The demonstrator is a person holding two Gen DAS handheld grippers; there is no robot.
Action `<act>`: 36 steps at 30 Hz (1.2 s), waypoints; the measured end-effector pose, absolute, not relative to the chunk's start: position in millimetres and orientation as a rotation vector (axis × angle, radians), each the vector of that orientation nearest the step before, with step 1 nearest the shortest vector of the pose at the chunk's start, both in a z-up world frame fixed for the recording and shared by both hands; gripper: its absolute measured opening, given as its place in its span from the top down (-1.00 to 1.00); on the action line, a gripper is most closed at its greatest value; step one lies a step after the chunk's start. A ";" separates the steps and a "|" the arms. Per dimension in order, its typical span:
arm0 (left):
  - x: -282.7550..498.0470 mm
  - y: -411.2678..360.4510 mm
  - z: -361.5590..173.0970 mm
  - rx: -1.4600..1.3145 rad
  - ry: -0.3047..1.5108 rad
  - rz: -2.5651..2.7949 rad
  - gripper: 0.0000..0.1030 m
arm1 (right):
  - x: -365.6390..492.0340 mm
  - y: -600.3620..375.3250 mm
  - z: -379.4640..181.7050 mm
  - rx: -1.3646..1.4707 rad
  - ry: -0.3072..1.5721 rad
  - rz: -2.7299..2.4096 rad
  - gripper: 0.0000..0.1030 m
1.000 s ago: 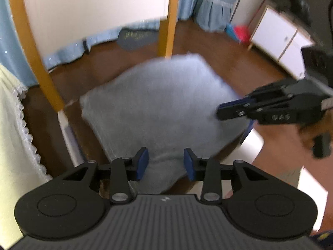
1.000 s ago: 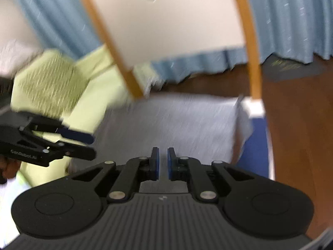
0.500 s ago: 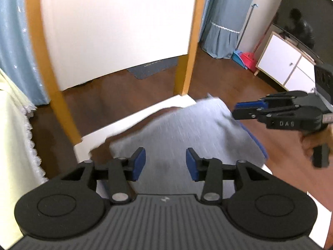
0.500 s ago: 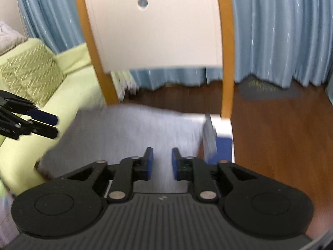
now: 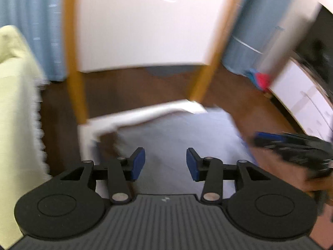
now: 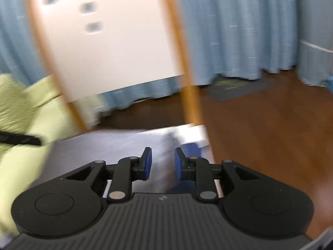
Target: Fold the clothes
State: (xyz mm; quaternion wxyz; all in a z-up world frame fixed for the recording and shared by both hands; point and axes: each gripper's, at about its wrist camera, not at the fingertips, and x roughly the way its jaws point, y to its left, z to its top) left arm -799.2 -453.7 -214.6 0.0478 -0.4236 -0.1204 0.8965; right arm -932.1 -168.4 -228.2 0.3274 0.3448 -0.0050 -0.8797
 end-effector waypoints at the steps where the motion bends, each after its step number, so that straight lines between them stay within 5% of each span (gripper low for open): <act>1: -790.9 -444.2 -226.3 -1.320 -0.352 2.704 0.03 | -921.3 -173.9 -231.7 0.907 0.004 -2.259 0.49; 7: -769.6 -459.0 -247.0 -1.426 -0.412 2.807 -0.03 | -899.7 -189.6 -276.8 1.022 0.139 -2.262 0.49; 12: -737.0 -470.7 -227.3 -1.497 -0.549 2.919 -0.20 | -891.9 -152.2 -252.7 1.030 0.114 -2.473 0.36; 19: -697.3 -395.6 -195.1 -1.682 -0.434 3.102 -0.39 | -834.4 -133.7 -199.4 0.824 -0.024 -2.423 -0.31; 23: -665.2 -346.4 -159.8 -1.675 -0.556 3.169 -0.41 | -776.7 -115.6 -159.7 0.753 -0.044 -2.374 -0.56; 26: -637.7 -311.5 -123.1 -1.608 -0.652 3.218 -0.49 | -734.7 -93.1 -117.4 0.672 -0.009 -2.346 -0.97; 36: -568.3 -236.9 -17.7 -1.365 -0.651 3.353 -0.64 | -636.9 -28.0 -18.7 0.532 -0.002 -2.473 -0.98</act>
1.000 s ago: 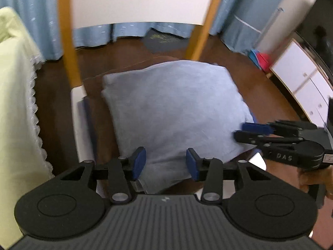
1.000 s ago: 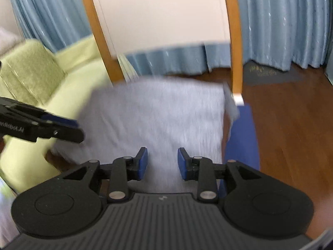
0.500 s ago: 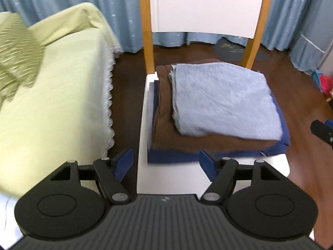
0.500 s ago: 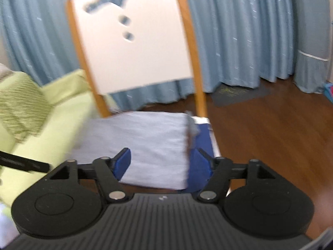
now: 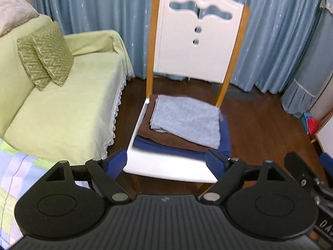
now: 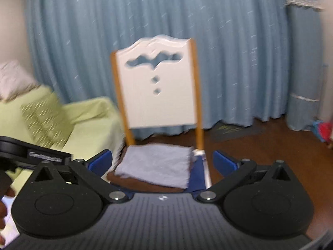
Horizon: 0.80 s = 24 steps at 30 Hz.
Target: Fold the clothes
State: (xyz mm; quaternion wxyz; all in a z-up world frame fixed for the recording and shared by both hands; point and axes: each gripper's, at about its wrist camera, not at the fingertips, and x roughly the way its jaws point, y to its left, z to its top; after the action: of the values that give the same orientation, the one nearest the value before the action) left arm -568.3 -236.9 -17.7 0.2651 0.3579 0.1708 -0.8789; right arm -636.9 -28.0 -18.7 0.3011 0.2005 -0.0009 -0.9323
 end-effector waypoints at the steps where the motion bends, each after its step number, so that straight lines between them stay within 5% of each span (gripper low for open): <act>1: -562.5 -230.2 -9.8 0.960 0.446 -2.374 -0.64 | -633.5 -22.7 -14.1 0.542 -0.024 -2.460 -0.98; 5: -542.6 -211.5 13.1 0.969 0.385 -2.345 -0.65 | -621.2 -2.4 0.9 0.617 -0.119 -2.428 -0.98; 24: -464.5 -211.8 74.3 1.069 0.308 -2.365 -0.65 | -556.4 -16.8 54.4 0.758 0.027 -2.436 -0.98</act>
State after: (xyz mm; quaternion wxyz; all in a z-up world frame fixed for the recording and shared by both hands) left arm -464.5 -211.8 74.3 0.2612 0.3947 0.1137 -0.8735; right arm -556.4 -16.8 54.4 0.2911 0.2842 0.0100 -0.9134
